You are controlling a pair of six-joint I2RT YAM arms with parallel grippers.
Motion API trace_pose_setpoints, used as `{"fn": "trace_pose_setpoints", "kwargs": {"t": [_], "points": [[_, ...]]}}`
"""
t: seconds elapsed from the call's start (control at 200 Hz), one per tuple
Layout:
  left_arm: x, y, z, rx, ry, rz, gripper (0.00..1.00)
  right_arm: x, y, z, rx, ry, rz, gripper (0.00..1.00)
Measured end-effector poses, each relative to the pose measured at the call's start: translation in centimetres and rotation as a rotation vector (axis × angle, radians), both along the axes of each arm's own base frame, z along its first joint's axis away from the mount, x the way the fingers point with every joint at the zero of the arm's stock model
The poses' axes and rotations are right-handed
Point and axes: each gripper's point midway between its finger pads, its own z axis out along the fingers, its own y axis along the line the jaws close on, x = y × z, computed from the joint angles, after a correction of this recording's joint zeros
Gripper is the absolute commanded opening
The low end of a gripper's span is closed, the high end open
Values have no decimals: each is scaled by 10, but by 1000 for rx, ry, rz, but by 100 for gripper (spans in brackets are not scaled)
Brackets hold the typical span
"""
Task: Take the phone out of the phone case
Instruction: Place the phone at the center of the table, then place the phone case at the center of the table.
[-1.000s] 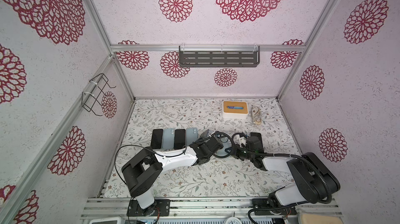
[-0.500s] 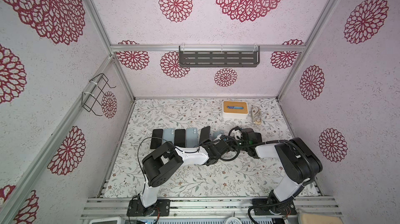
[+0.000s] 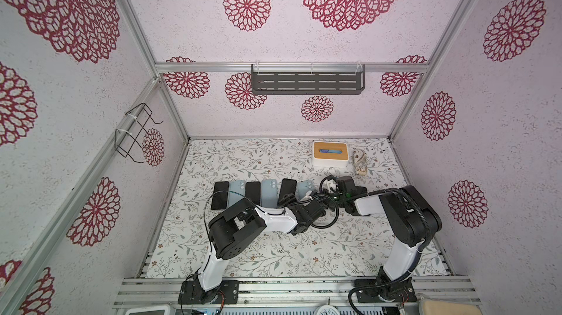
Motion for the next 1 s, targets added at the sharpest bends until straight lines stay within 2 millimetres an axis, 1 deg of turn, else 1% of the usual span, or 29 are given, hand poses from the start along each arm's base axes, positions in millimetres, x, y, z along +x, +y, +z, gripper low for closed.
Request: {"fn": "trace_pose_setpoints", "kwargs": {"t": [0.06, 0.13, 0.19, 0.275, 0.325, 0.38, 0.55, 0.636, 0.666, 0.726, 0.756, 0.771, 0.811, 0.856, 0.886, 0.956, 1.001], "points": [[-2, 0, 12, -47, -6, 5, 91, 3, 1, -2, 4, 1, -5, 0], [-5, 1, 36, -127, -24, 14, 100, 6, 2, -3, 8, 2, -13, 0], [-9, 4, 60, -208, -42, 21, 97, 12, 4, -2, 13, -3, -20, 0], [-13, 9, 96, -335, -75, 38, 97, 19, 8, 0, 23, -11, -27, 0], [-16, 15, 111, -394, -90, 51, 97, 23, 10, 0, 28, -16, -31, 0], [-22, 25, 125, -459, -99, 69, 97, 26, 14, 0, 32, -17, -32, 0], [-38, 69, 147, -602, -111, 148, 97, 32, 29, -2, 30, -25, -17, 0], [-46, 90, 161, -682, -128, 184, 97, 32, 32, -1, 31, -28, -13, 0], [-48, 96, 166, -711, -133, 193, 97, 32, 33, -1, 30, -29, -13, 8], [-53, 105, 176, -766, -143, 209, 97, 32, 33, -1, 27, -28, -14, 31], [-54, 108, 180, -786, -148, 215, 97, 32, 33, -1, 27, -28, -14, 40], [-54, 109, 182, -794, -150, 216, 97, 32, 33, -1, 27, -28, -13, 48], [-56, 110, 184, -820, -147, 220, 97, 32, 32, -3, 12, -25, -12, 61], [-59, 114, 186, -832, -140, 226, 97, 31, 33, 4, 11, -43, 7, 73], [-62, 116, 187, -840, -135, 228, 97, 33, 32, 9, -1, -60, 8, 78], [-66, 121, 192, -870, -135, 236, 97, 29, 27, 21, -48, -92, 20, 84], [-68, 124, 195, -886, -134, 240, 97, 26, 19, 28, -91, -111, 19, 89]]}}
